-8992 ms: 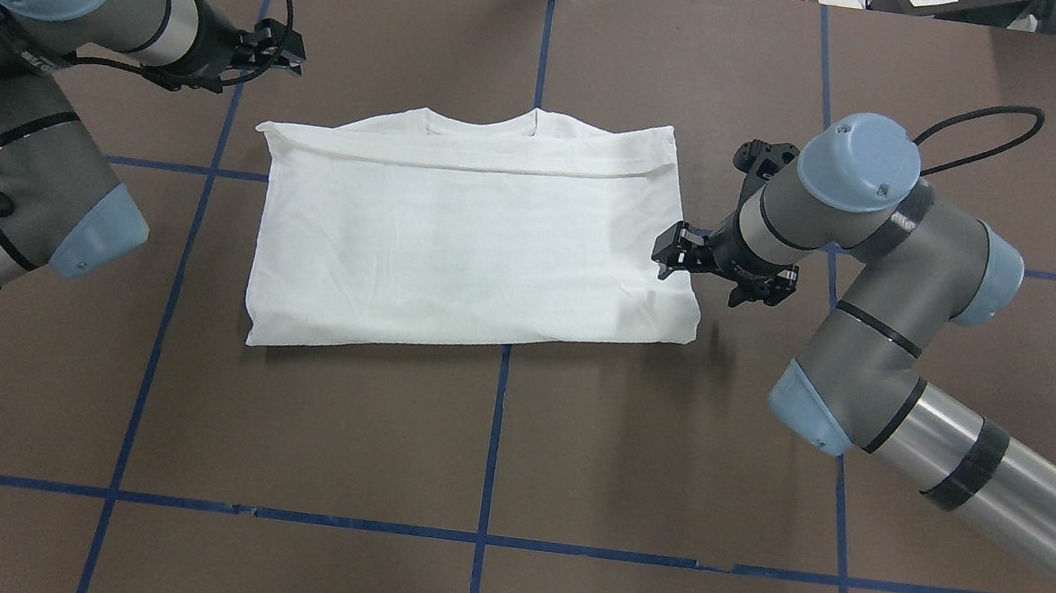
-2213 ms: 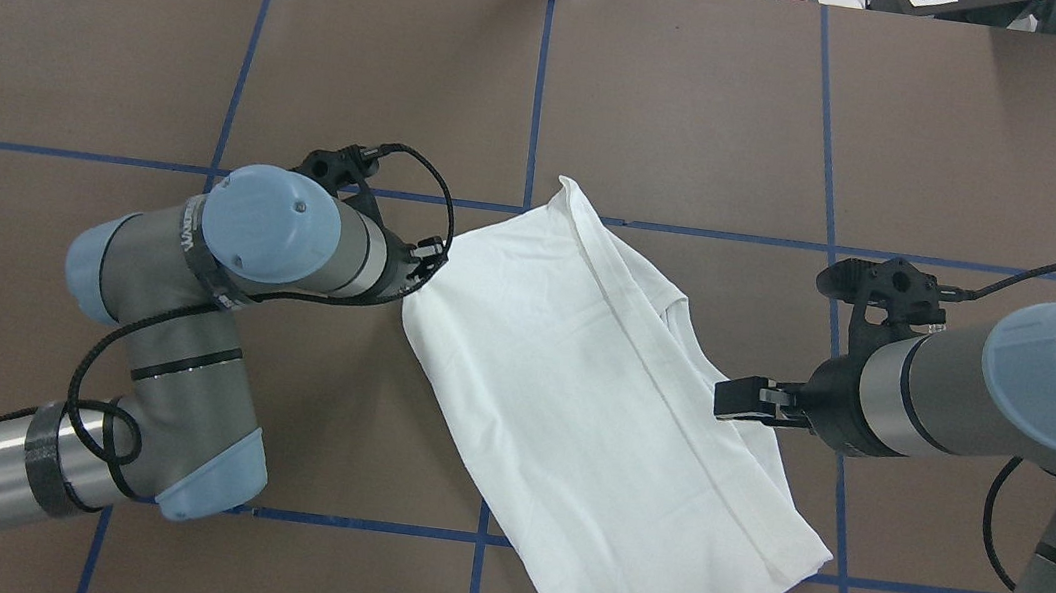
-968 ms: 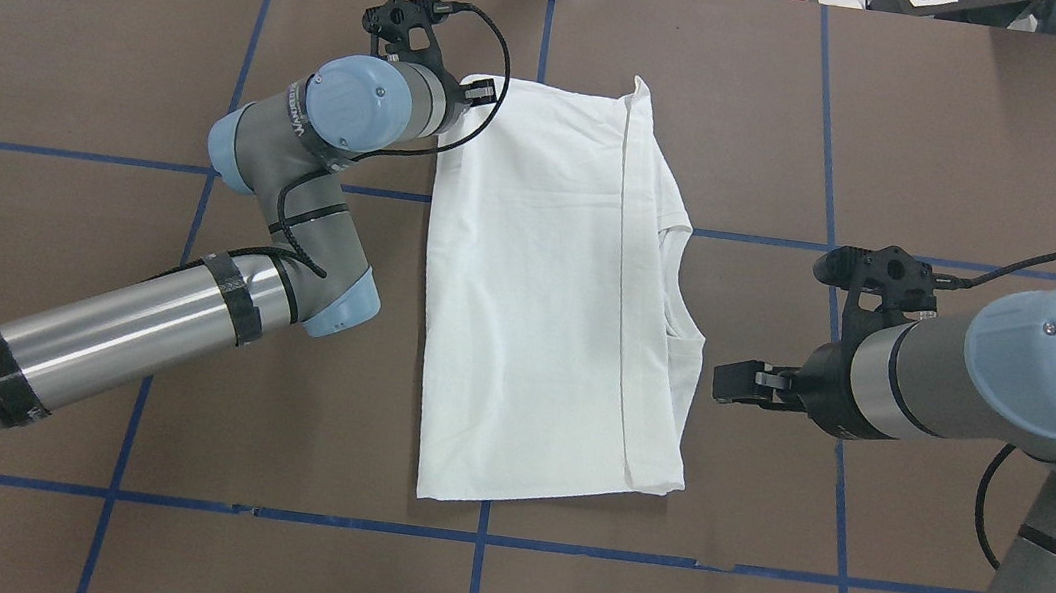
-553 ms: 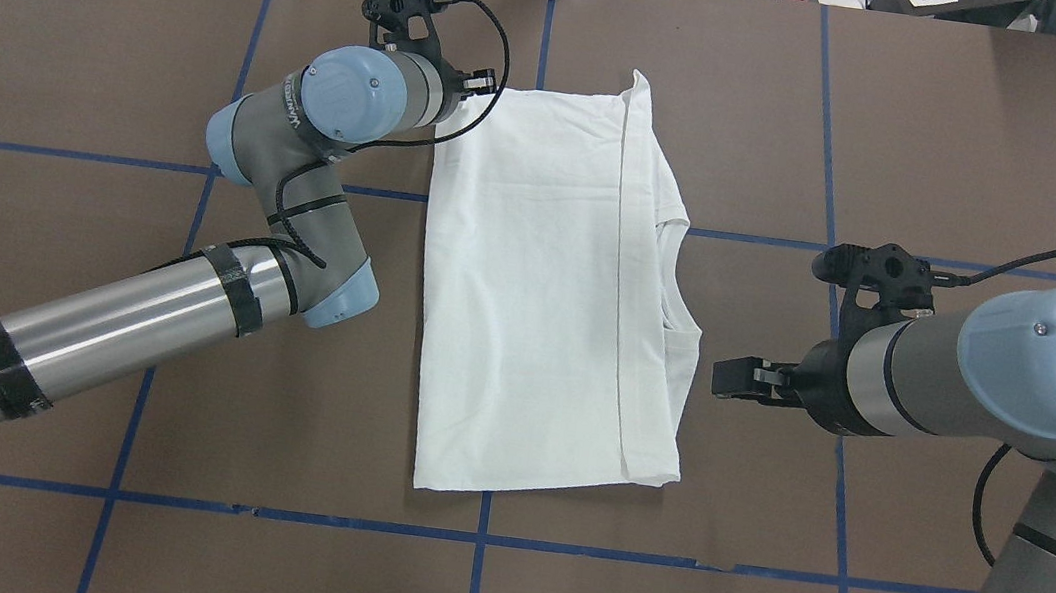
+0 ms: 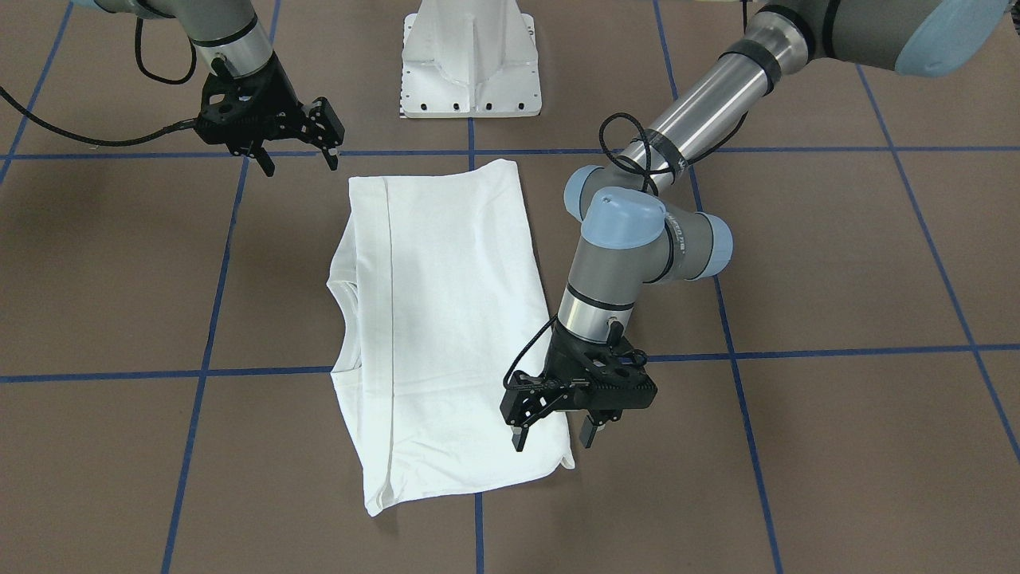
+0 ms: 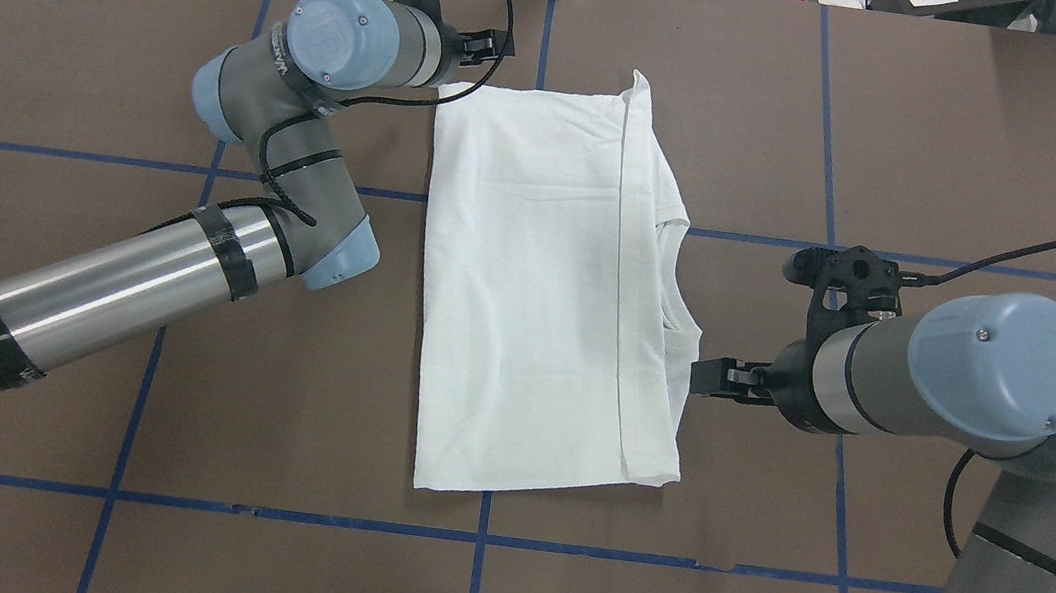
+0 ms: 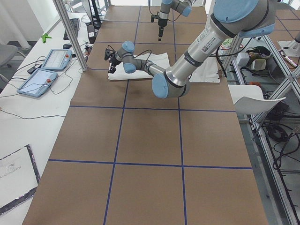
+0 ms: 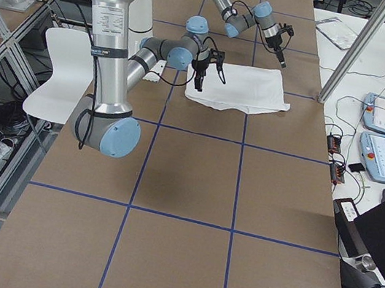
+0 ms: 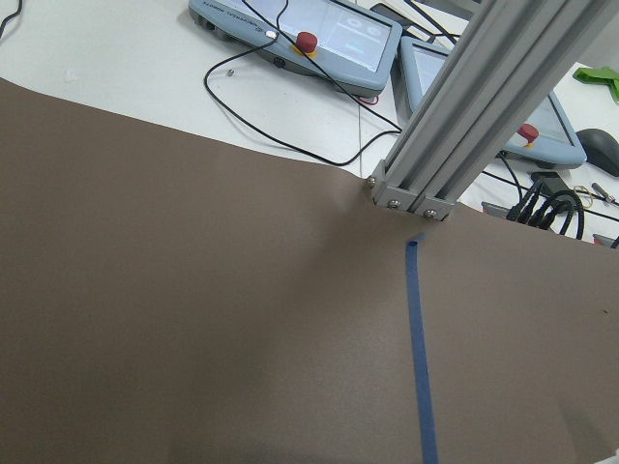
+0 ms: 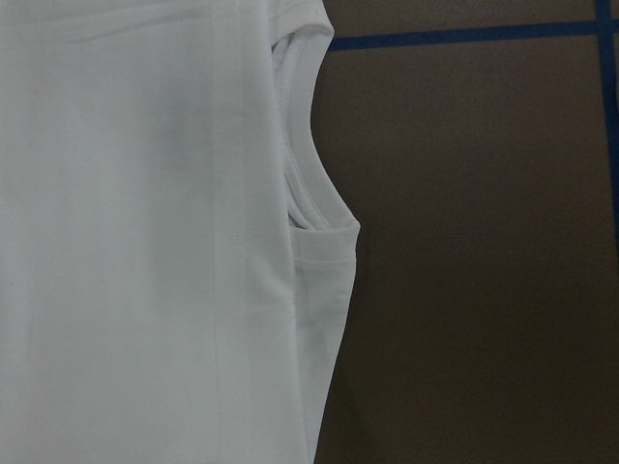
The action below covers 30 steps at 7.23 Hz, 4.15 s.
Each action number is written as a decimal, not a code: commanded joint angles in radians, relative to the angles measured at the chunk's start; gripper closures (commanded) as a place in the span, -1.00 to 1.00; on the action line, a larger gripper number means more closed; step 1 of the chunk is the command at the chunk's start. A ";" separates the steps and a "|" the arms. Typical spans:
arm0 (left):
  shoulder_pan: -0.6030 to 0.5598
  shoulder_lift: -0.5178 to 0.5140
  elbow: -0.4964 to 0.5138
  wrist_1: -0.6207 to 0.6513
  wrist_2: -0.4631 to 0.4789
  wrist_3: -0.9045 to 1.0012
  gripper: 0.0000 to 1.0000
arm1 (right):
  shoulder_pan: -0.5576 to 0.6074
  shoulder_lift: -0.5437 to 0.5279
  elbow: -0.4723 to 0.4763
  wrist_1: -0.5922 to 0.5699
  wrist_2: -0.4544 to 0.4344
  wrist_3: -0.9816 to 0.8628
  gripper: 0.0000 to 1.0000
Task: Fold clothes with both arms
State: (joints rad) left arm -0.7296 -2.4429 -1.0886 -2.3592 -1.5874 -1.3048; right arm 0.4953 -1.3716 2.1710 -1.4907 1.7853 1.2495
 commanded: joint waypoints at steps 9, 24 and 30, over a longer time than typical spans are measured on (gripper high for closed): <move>0.097 0.344 -0.648 0.363 -0.148 -0.099 -1.00 | -0.231 0.255 -0.275 -0.180 -0.288 -0.220 -1.00; 0.136 0.275 -0.640 0.367 -0.144 -0.122 -1.00 | -0.106 -0.074 -0.115 -0.175 -0.232 -0.404 -1.00; 0.134 0.281 -0.643 0.370 -0.150 -0.111 -1.00 | 0.025 0.244 -0.238 -0.172 -0.118 -0.406 -1.00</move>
State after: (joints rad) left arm -0.5938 -2.1662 -1.7358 -1.9911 -1.7313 -1.4223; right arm 0.5082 -1.1717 1.9573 -1.6639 1.6533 0.8391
